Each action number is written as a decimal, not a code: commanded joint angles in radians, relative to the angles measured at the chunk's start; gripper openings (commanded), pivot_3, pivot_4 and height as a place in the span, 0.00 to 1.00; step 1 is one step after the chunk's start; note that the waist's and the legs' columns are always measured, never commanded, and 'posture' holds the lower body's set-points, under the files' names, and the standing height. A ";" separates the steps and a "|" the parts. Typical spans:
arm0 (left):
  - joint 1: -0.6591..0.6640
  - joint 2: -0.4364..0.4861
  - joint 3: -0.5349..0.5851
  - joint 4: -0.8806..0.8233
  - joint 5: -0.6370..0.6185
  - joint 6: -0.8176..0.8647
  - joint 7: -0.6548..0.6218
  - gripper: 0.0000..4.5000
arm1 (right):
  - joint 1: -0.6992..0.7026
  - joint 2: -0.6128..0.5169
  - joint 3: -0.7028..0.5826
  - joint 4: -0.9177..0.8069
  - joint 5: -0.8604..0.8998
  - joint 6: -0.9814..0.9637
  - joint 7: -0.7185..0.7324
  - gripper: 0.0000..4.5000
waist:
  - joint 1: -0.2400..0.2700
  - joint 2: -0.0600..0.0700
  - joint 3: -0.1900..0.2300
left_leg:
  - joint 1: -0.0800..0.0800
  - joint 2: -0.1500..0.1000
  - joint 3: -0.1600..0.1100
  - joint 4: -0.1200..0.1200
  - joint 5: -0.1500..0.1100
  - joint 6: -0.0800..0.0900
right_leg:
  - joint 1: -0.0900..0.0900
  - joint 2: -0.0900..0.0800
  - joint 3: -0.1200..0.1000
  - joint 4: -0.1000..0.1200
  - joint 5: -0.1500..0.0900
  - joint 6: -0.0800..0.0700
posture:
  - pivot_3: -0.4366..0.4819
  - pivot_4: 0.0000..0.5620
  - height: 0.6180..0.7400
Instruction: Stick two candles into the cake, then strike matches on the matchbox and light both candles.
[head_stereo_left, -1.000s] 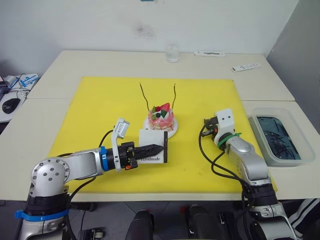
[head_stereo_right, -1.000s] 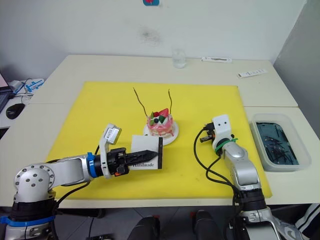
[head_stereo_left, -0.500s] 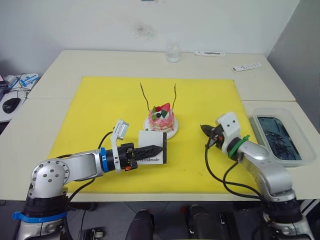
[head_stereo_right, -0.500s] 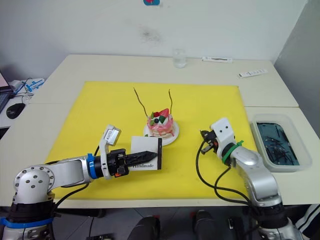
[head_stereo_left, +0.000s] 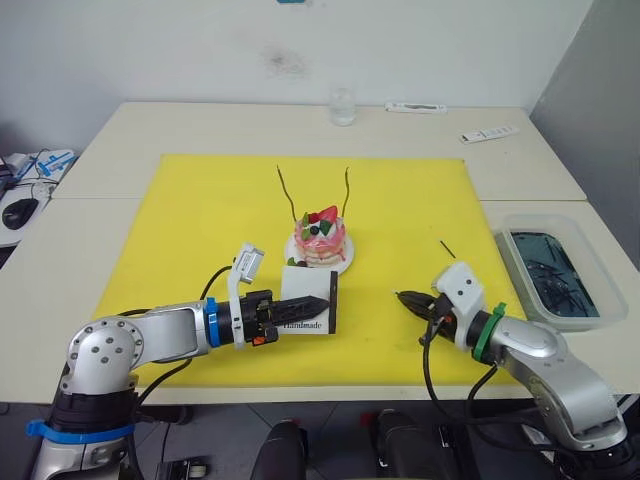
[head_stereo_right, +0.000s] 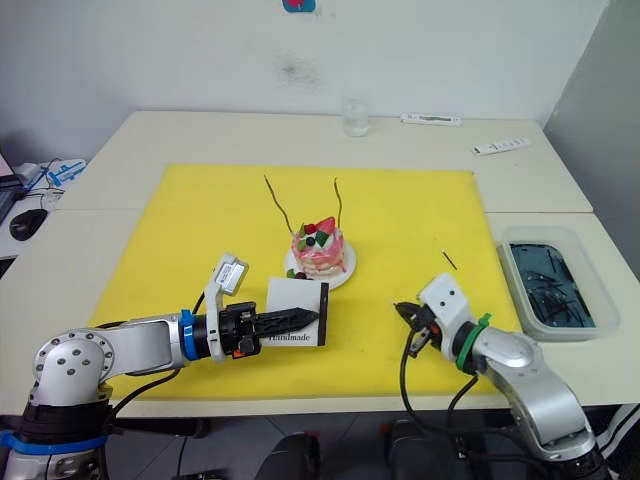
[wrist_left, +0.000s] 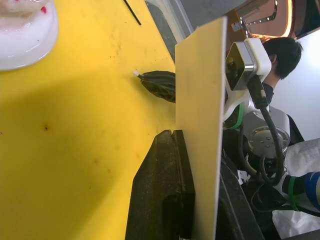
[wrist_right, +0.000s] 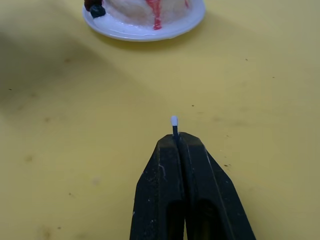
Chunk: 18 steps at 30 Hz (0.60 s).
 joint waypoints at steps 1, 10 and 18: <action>-0.013 0.010 -0.003 -0.003 -0.021 -0.010 -0.017 0.00 | -0.007 0.003 0.003 0.005 -0.012 -0.042 -0.008 0.01 | 0.000 0.000 0.000 | 0.000 0.000 0.000 0.000 0.000 0.000 | 0.000 0.000 0.000 0.000 0.000 0.000 | 0.48 0.27 1.00; -0.039 -0.012 -0.011 0.028 -0.039 -0.021 0.014 0.00 | -0.062 -0.094 -0.070 -0.145 0.102 0.000 0.097 0.01 | 0.001 0.000 0.000 | 0.000 0.000 0.000 0.000 0.000 0.000 | 0.000 0.000 0.000 0.000 0.000 0.000 | 0.48 0.27 1.00; -0.126 -0.071 -0.053 0.066 -0.029 -0.030 0.046 0.00 | -0.232 -0.223 -0.083 -0.248 0.246 0.118 0.175 0.01 | 0.002 0.000 0.000 | 0.000 0.000 -0.001 0.001 0.000 0.000 | 0.001 0.000 -0.001 0.000 0.001 0.001 | 0.48 0.27 1.00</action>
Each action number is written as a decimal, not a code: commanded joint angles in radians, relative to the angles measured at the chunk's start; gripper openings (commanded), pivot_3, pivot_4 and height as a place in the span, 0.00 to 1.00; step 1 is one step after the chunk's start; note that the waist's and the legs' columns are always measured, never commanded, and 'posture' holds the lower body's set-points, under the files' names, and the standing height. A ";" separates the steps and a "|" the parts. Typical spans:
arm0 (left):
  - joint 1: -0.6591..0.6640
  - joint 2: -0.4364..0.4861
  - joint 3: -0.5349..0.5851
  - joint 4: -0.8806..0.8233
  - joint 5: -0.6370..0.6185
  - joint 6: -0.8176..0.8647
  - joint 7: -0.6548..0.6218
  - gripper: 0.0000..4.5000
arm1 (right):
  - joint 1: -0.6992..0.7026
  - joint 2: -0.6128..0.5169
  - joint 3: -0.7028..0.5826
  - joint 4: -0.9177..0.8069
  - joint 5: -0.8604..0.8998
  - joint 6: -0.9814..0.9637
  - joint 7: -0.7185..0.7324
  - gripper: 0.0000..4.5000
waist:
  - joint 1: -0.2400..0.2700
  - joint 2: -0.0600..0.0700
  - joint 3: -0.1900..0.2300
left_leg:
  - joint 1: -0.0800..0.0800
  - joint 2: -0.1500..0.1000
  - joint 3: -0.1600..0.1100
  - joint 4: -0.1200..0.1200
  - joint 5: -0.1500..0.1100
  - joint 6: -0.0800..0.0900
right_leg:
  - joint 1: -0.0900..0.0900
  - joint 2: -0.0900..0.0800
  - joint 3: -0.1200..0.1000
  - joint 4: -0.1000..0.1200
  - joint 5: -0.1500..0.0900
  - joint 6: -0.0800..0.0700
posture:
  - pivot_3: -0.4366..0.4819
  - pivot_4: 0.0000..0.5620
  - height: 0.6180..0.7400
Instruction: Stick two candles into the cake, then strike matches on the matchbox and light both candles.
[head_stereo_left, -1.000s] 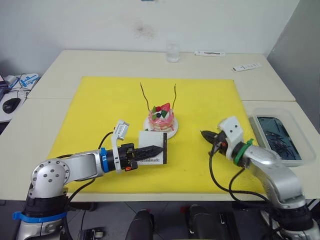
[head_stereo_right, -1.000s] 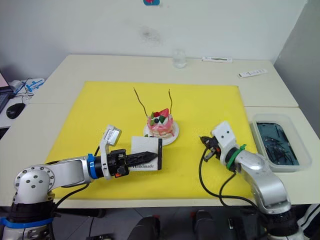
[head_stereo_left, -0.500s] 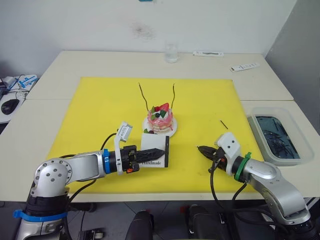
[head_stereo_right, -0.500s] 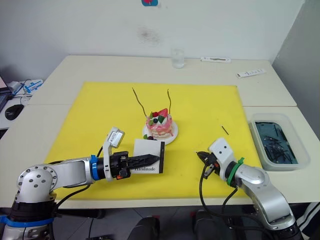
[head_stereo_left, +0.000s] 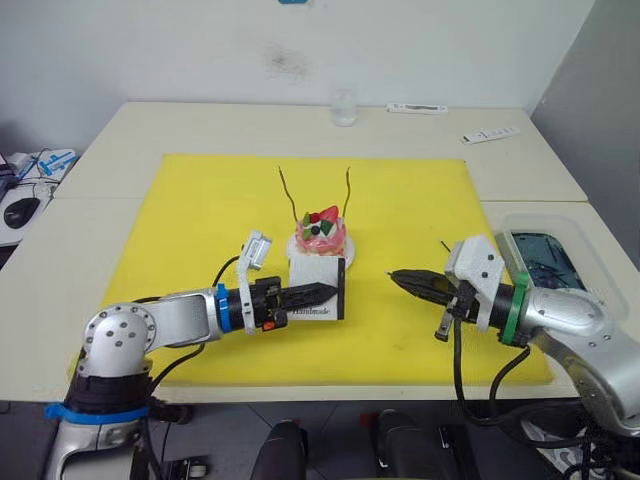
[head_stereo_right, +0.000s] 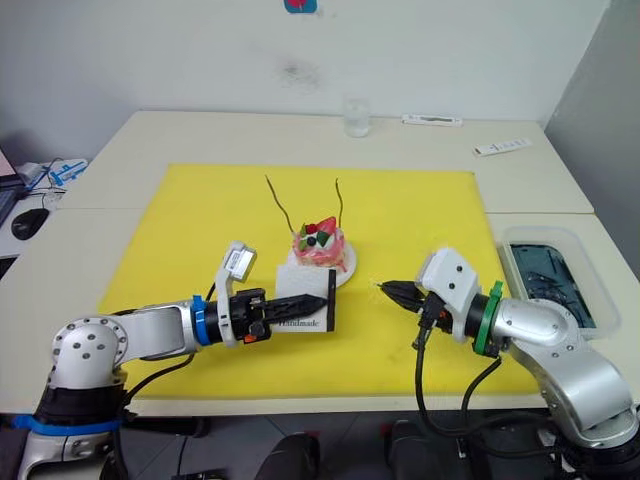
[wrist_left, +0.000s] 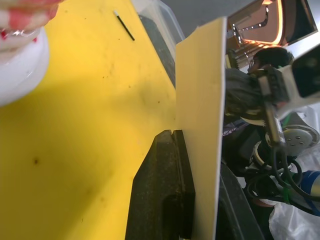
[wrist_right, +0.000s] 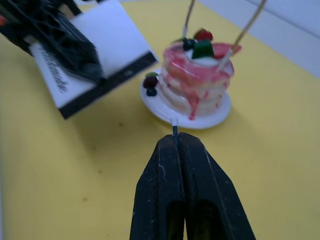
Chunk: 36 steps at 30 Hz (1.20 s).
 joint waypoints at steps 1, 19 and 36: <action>-0.028 -0.017 -0.011 0.003 -0.017 -0.013 0.008 0.00 | -0.051 -0.039 0.016 -0.030 0.025 0.021 0.025 0.01 | 0.000 0.000 0.000 | 0.000 0.000 0.000 0.000 0.000 0.000 | 0.000 0.000 0.000 0.000 0.000 0.001 | 0.48 0.27 1.00; -0.062 -0.015 -0.023 0.023 0.004 -0.001 -0.034 0.00 | -0.220 -0.043 0.221 0.063 -0.099 -0.027 0.030 0.01 | 0.001 0.000 0.000 | -0.001 0.000 0.000 0.000 0.000 0.000 | -0.001 -0.001 -0.001 0.000 0.002 0.003 | 0.48 0.27 1.00; -0.068 -0.018 -0.024 0.013 0.022 -0.002 -0.066 0.00 | -0.196 -0.047 0.296 0.108 -0.200 -0.137 0.103 0.01 | 0.001 0.000 0.000 | -0.001 0.000 0.000 0.000 0.000 0.000 | -0.001 -0.001 -0.001 0.000 0.002 0.003 | 0.48 0.27 1.00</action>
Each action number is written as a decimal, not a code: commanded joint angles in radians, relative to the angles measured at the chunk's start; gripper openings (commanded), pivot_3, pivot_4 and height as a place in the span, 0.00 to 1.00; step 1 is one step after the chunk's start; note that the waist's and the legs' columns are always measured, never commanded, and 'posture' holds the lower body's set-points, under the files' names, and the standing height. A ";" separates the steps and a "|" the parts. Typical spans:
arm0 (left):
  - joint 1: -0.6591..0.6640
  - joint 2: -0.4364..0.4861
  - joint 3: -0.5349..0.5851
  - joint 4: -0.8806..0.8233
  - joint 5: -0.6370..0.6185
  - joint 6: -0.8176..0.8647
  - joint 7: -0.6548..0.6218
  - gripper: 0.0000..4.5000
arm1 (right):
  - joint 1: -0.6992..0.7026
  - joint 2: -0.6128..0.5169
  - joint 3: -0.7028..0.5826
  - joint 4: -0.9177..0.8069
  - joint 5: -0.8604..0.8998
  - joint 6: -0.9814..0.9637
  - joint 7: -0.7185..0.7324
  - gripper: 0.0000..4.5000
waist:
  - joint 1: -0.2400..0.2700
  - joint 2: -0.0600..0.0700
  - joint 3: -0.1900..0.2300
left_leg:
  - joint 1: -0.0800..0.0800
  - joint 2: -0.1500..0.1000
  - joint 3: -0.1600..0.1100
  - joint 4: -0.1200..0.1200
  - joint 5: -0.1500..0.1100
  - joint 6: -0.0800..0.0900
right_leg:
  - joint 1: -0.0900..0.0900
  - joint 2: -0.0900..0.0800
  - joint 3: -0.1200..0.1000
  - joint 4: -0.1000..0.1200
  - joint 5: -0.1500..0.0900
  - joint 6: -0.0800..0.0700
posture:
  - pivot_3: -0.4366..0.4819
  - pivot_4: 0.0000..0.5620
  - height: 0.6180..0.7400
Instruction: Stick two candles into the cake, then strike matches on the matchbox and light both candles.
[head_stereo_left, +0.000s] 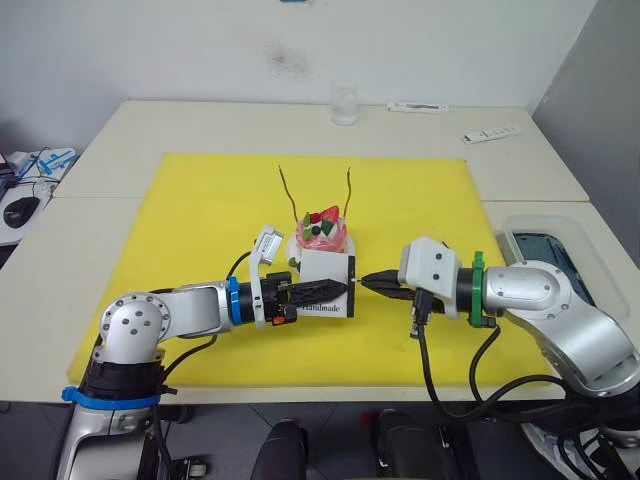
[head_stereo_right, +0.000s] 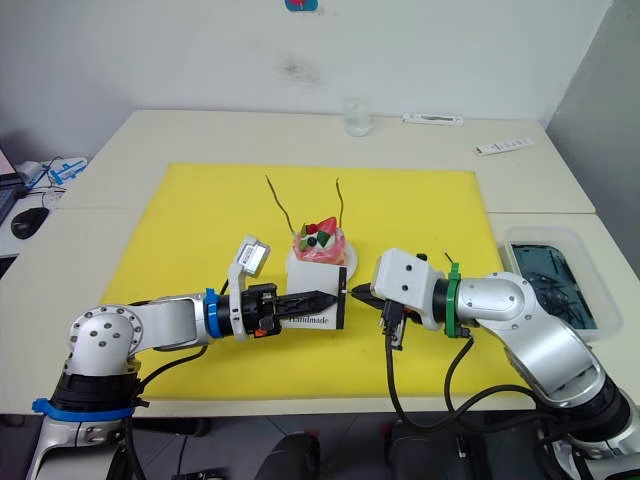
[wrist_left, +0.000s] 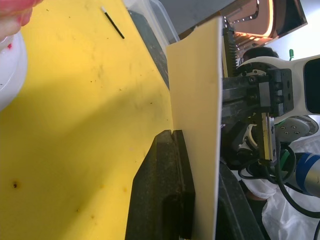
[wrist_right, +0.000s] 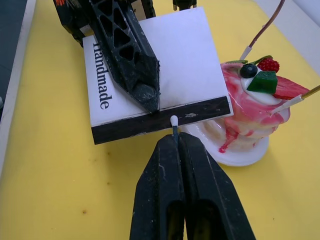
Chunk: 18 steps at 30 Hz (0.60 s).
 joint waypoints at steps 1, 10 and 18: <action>-0.024 -0.009 0.011 -0.023 -0.010 -0.014 -0.031 0.00 | 0.009 -0.012 0.024 -0.011 -0.019 -0.025 0.029 0.01 | 0.000 0.000 0.000 | 0.000 0.000 0.000 0.000 0.000 0.000 | 0.000 0.000 0.000 0.000 0.000 0.000 | 0.48 0.27 1.00; -0.093 0.000 0.086 0.054 -0.063 -0.035 0.003 0.00 | 0.138 -0.124 0.073 -0.128 -0.014 -0.082 0.157 0.01 | 0.003 0.000 0.000 | -0.001 0.000 -0.001 0.000 0.000 0.000 | 0.000 0.000 -0.001 0.000 0.000 0.000 | 0.48 0.27 1.00; -0.020 0.053 0.067 -0.030 -0.023 -0.013 -0.025 0.00 | 0.083 -0.077 -0.059 -0.110 0.074 0.014 0.121 0.01 | 0.000 0.000 0.000 | 0.002 0.000 0.000 0.000 0.000 0.000 | 0.001 0.000 0.000 0.002 0.001 0.001 | 0.48 0.27 1.00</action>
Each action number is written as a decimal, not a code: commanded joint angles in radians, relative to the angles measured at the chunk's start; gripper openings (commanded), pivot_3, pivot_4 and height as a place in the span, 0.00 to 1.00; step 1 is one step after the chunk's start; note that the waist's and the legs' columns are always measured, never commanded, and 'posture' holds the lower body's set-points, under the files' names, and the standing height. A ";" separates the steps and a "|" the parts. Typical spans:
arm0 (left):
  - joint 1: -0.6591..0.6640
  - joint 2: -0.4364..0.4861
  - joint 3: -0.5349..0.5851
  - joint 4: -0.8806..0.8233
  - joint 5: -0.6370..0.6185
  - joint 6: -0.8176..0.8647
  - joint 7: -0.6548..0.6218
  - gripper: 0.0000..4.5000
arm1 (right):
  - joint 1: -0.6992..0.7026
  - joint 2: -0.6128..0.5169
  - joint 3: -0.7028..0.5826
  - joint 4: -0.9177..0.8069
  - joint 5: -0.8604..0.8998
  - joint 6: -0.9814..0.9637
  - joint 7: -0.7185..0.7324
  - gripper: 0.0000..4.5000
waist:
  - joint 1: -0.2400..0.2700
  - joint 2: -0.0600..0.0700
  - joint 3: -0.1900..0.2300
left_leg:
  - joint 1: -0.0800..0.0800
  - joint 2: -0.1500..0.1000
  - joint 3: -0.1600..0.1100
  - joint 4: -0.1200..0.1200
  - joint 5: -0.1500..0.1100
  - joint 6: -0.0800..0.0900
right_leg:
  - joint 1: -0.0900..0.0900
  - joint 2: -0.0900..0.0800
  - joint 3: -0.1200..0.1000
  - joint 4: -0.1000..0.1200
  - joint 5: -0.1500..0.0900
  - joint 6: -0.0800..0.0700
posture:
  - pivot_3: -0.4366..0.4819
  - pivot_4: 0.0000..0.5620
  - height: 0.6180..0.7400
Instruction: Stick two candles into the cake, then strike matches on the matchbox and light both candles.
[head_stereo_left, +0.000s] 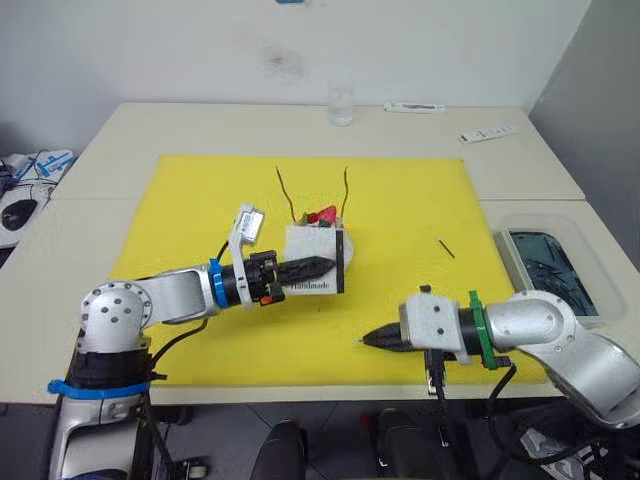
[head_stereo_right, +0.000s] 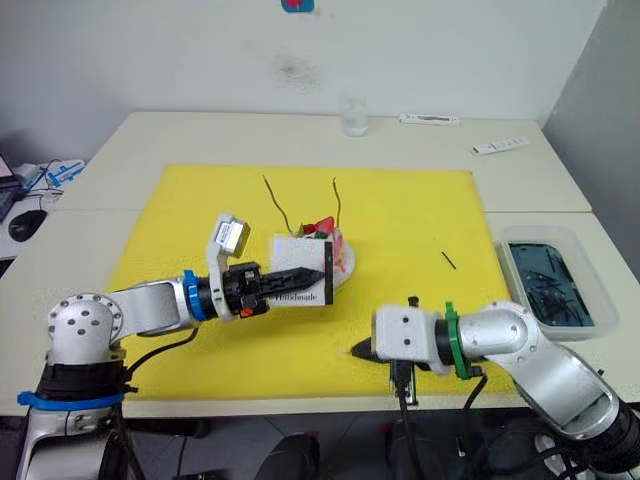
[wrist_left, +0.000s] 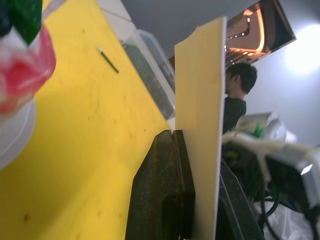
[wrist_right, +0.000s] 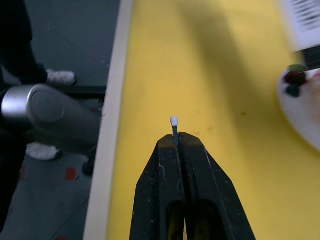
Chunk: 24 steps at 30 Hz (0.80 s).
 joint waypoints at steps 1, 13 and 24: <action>0.012 0.009 -0.002 -0.061 0.034 -0.014 -0.026 0.00 | -0.026 -0.001 -0.072 0.006 0.026 0.018 -0.013 0.01 | 0.002 0.000 0.000 | 0.000 0.000 0.000 0.000 0.000 0.000 | 0.000 0.000 0.000 0.000 0.000 0.000 | 0.48 0.27 1.00; 0.037 -0.009 -0.017 -0.095 0.107 -0.023 -0.060 0.00 | -0.001 0.051 -0.136 0.064 0.021 0.081 -0.121 0.01 | 0.004 0.000 0.000 | -0.001 0.000 0.000 -0.001 0.000 0.000 | 0.000 0.000 0.000 -0.001 -0.001 -0.001 | 0.48 0.27 1.00; 0.019 -0.066 -0.044 -0.096 0.188 -0.040 -0.067 0.00 | -0.109 0.095 -0.105 0.027 0.039 0.156 -0.176 0.01 | 0.003 0.000 0.000 | -0.001 0.000 0.000 0.000 0.000 0.000 | 0.000 0.000 0.000 -0.001 0.000 -0.001 | 0.48 0.27 1.00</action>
